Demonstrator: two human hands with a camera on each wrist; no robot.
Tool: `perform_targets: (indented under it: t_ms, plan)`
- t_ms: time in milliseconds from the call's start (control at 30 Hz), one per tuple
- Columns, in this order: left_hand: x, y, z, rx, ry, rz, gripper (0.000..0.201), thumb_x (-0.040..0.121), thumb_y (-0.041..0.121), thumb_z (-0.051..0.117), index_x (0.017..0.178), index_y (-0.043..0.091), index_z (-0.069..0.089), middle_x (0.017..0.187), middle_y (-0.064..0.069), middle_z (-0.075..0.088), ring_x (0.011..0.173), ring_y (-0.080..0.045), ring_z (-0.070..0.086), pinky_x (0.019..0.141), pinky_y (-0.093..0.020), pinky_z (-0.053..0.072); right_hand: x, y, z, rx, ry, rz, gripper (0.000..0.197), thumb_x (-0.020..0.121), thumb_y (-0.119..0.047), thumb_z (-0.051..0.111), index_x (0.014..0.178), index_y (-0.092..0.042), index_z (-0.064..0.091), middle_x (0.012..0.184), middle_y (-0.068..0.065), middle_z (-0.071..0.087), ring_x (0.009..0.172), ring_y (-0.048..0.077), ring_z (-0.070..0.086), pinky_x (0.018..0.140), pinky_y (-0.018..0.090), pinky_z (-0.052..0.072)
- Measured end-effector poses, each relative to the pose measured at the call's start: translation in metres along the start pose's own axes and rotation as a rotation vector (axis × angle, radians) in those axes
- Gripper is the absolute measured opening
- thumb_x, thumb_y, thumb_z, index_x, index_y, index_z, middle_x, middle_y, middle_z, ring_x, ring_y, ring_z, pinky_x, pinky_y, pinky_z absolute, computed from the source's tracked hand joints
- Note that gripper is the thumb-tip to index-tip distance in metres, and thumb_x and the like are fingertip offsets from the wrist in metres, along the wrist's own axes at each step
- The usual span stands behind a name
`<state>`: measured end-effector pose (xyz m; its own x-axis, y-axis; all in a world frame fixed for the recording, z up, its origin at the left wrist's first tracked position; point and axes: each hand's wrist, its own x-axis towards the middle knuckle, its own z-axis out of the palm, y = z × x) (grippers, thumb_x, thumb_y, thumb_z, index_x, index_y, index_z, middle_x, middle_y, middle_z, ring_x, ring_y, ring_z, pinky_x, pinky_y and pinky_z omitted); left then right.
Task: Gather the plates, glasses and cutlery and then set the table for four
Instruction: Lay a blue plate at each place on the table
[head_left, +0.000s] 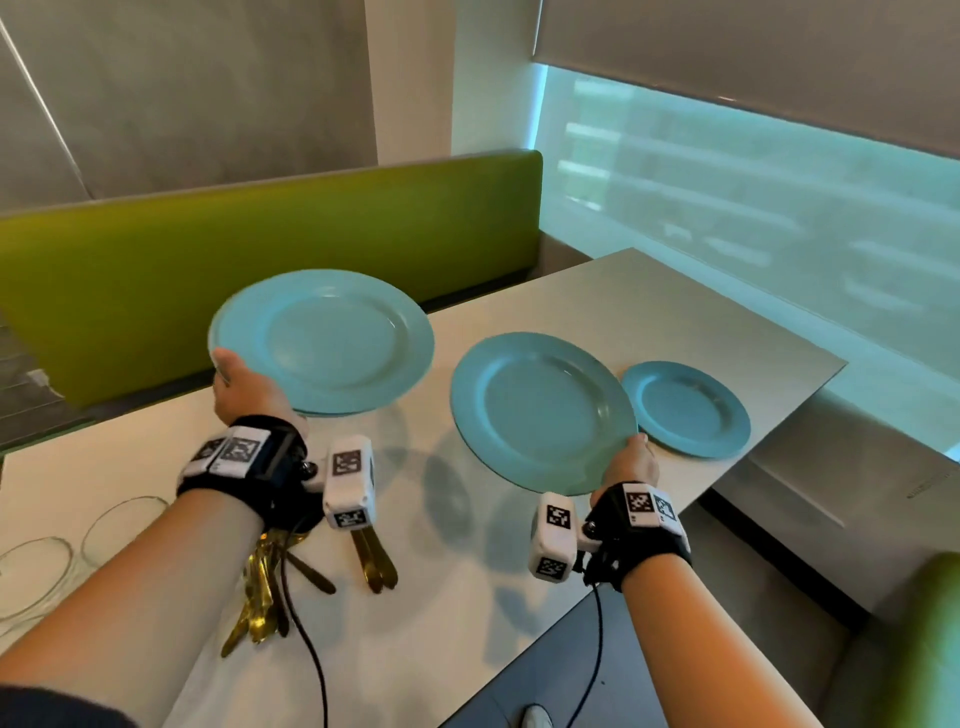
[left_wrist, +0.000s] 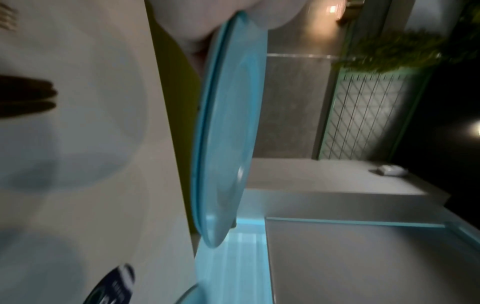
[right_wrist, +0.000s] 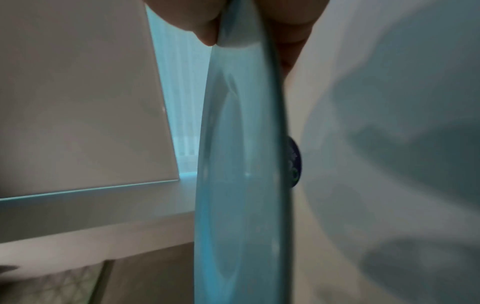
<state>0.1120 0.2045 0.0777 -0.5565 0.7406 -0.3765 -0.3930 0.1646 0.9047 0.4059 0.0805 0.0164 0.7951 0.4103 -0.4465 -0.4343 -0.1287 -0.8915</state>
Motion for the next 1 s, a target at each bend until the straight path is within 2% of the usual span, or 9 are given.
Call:
perform_targets:
  t_ms: [67, 133, 267, 400, 600, 700, 767, 900, 1000]
  plan:
    - [0.005, 0.008, -0.005, -0.009, 0.028, 0.021, 0.054, 0.093, 0.051, 0.035, 0.136, 0.02, 0.048, 0.138, -0.005, 0.053, 0.121, -0.024, 0.053, 0.101, -0.036, 0.045, 0.001, 0.016, -0.007, -0.08, 0.002, 0.031, 0.045, 0.1, -0.027, 0.034, 0.14, -0.006, 0.041, 0.141, 0.013, 0.048, 0.127, 0.03, 0.048, 0.109, 0.041, 0.038]
    - [0.011, 0.01, -0.01, -0.011, 0.034, 0.038, 0.055, 0.094, 0.051, 0.034, 0.136, 0.02, 0.047, 0.138, -0.005, 0.053, 0.122, -0.024, 0.052, 0.101, -0.035, 0.044, -0.001, 0.028, -0.014, -0.212, 0.012, 0.036, 0.046, 0.102, -0.024, 0.028, 0.142, -0.001, 0.036, 0.147, 0.017, 0.039, 0.133, 0.032, 0.04, 0.11, 0.036, 0.034]
    - [0.012, 0.004, -0.017, -0.043, 0.014, 0.012, 0.054, 0.092, 0.053, 0.035, 0.135, 0.022, 0.048, 0.134, -0.003, 0.056, 0.119, -0.023, 0.055, 0.101, -0.037, 0.046, -0.005, 0.055, -0.028, -0.361, 0.049, 0.04, 0.045, 0.103, -0.021, 0.027, 0.139, 0.004, 0.039, 0.146, 0.021, 0.039, 0.133, 0.036, 0.038, 0.106, 0.034, 0.03]
    - [0.013, -0.006, -0.021, -0.02, -0.01, -0.026, 0.055, 0.091, 0.055, 0.036, 0.134, 0.024, 0.05, 0.131, -0.001, 0.059, 0.114, -0.023, 0.058, 0.099, -0.038, 0.048, -0.005, 0.077, -0.032, -0.485, 0.029, 0.061, 0.044, 0.103, -0.02, 0.027, 0.135, 0.006, 0.042, 0.141, 0.025, 0.043, 0.129, 0.039, 0.041, 0.103, 0.036, 0.033]
    - [0.008, -0.015, -0.022, 0.014, -0.056, -0.045, 0.051, 0.095, 0.05, 0.033, 0.137, 0.023, 0.046, 0.132, -0.001, 0.057, 0.115, -0.02, 0.057, 0.093, -0.033, 0.049, 0.0, 0.077, -0.039, -0.553, 0.007, 0.089, 0.046, 0.104, -0.021, 0.024, 0.136, 0.007, 0.04, 0.142, 0.025, 0.042, 0.13, 0.038, 0.041, 0.102, 0.035, 0.032]
    - [0.004, -0.015, -0.022, 0.011, -0.067, -0.053, 0.051, 0.095, 0.05, 0.033, 0.137, 0.024, 0.045, 0.129, 0.001, 0.058, 0.113, -0.02, 0.057, 0.092, -0.033, 0.049, 0.005, 0.08, -0.041, -0.608, -0.026, 0.1, 0.049, 0.103, -0.026, 0.026, 0.13, 0.009, 0.047, 0.135, 0.027, 0.049, 0.123, 0.039, 0.047, 0.094, 0.036, 0.037]
    - [0.005, -0.015, -0.022, 0.015, -0.063, -0.051, 0.051, 0.094, 0.051, 0.035, 0.136, 0.025, 0.046, 0.124, 0.003, 0.059, 0.11, -0.018, 0.058, 0.093, -0.034, 0.049, 0.006, 0.08, -0.042, -0.655, -0.047, 0.128, 0.053, 0.103, -0.03, 0.025, 0.128, 0.01, 0.049, 0.134, 0.028, 0.049, 0.122, 0.039, 0.048, 0.094, 0.037, 0.037]
    - [0.006, -0.016, -0.019, -0.001, -0.084, -0.064, 0.051, 0.092, 0.054, 0.037, 0.134, 0.027, 0.049, 0.128, 0.002, 0.06, 0.111, -0.02, 0.059, 0.096, -0.036, 0.05, 0.004, 0.078, -0.047, -0.776, -0.093, 0.181, 0.056, 0.102, -0.034, 0.027, 0.126, 0.01, 0.052, 0.131, 0.028, 0.052, 0.12, 0.039, 0.05, 0.094, 0.035, 0.039]
    - [0.001, -0.016, -0.013, -0.001, -0.117, -0.087, 0.051, 0.093, 0.053, 0.036, 0.135, 0.027, 0.047, 0.129, 0.002, 0.059, 0.113, -0.02, 0.058, 0.094, -0.034, 0.049, 0.0, 0.067, -0.046, -0.895, -0.112, 0.165, 0.053, 0.096, -0.037, 0.036, 0.118, 0.005, 0.061, 0.119, 0.025, 0.061, 0.111, 0.036, 0.058, 0.091, 0.035, 0.044]
